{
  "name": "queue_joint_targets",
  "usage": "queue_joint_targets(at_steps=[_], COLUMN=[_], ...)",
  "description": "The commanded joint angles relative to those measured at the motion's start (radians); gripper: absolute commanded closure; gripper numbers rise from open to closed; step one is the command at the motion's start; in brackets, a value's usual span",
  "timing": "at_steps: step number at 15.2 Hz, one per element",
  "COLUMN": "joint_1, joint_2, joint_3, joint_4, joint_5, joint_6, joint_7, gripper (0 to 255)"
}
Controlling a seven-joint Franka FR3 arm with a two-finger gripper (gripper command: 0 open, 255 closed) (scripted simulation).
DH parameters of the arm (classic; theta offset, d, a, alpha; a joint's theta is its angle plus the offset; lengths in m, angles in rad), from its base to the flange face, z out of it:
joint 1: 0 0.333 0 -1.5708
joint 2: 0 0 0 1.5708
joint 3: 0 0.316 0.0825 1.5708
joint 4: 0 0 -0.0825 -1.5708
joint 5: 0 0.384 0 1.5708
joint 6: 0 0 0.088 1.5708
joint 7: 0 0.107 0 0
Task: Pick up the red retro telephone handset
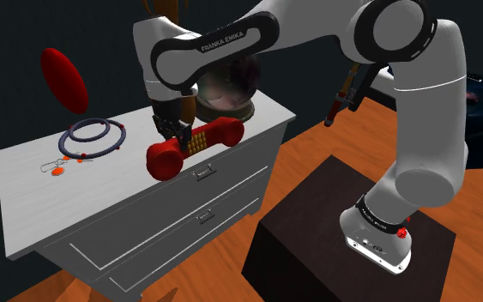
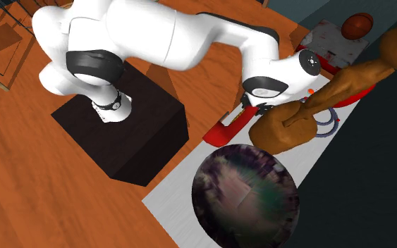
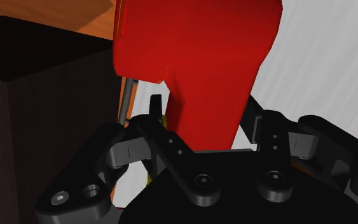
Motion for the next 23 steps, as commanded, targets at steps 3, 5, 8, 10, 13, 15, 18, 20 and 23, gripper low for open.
queue_joint_targets(at_steps=[3,5,8,10,13,15,18,20,23], joint_1=[-0.019,-0.016,-0.010,-0.012,-0.013,-0.013,-0.013,-0.013,-0.012], joint_2=[-0.010,-0.004,-0.011,-0.022,-0.036,-0.045,-0.057,-0.063,-0.067], joint_3=[-0.008,-0.009,-0.004,0.000,0.006,0.009,0.013,0.016,0.017], joint_4=[-0.031,-0.026,0.000,0.012,0.031,0.046,0.070,0.087,0.098], joint_5=[0.002,-0.001,0.005,0.010,0.018,0.023,0.029,0.033,0.035], joint_6=[0.007,0.007,-0.024,-0.046,-0.078,-0.100,-0.134,-0.157,-0.170], joint_7=[-0.005,-0.003,0.002,0.001,-0.001,-0.002,-0.003,-0.003,-0.003], gripper=[255,255,255,255,255,255,255,255,255])
